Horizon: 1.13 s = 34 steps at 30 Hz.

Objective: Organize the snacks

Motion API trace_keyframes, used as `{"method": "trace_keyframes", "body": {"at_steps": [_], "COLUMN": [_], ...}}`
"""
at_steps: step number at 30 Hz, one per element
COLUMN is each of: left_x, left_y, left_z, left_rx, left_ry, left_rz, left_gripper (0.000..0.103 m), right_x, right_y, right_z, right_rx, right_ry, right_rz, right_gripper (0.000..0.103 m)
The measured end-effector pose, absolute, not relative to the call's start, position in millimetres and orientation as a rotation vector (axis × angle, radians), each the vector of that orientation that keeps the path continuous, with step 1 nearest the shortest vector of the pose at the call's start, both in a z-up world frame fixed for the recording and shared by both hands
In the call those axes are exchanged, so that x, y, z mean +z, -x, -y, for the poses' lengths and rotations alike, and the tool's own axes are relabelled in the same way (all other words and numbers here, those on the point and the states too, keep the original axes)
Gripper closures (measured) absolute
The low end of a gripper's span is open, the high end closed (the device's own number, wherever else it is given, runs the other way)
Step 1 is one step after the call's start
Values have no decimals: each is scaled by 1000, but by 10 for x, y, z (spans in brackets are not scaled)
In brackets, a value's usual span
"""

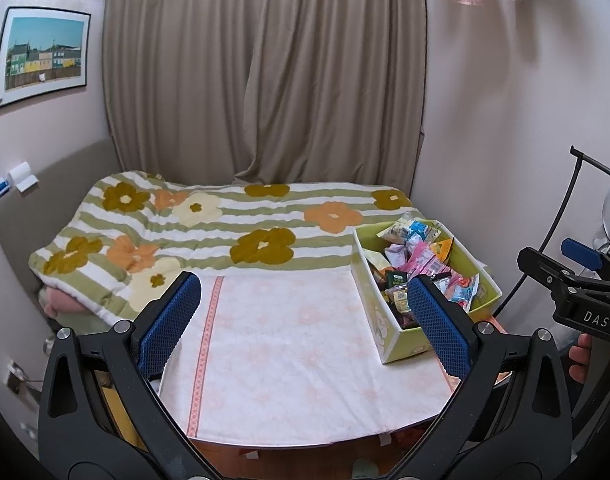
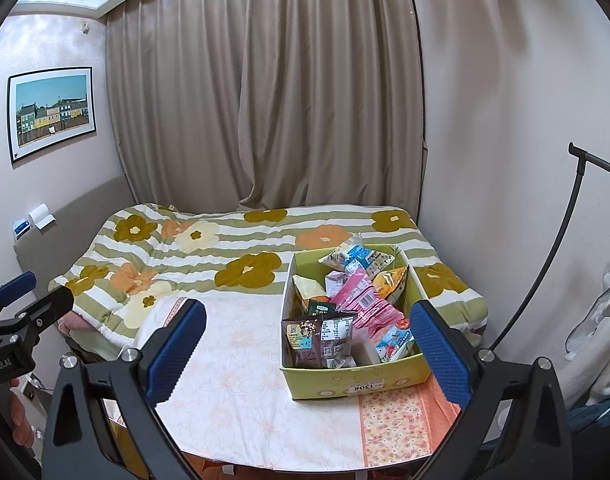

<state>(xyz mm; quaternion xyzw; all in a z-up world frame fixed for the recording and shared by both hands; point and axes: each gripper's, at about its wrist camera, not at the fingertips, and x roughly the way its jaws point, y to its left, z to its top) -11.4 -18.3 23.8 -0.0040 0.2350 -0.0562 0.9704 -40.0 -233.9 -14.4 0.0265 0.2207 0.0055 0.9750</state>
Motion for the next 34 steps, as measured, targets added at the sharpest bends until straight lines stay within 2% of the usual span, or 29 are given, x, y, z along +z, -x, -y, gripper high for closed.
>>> {"method": "trace_keyframes", "body": {"at_steps": [34], "left_x": [53], "left_y": [-89], "left_z": [239], "left_rx": [-78], "left_ry": [-44], "left_rz": [-470], "left_gripper": [0], "right_x": [-214], "right_y": [280], "right_z": [2303], "right_rx": [11], "right_ry": [-57], "right_rz": [-475], "right_gripper": [2]}}
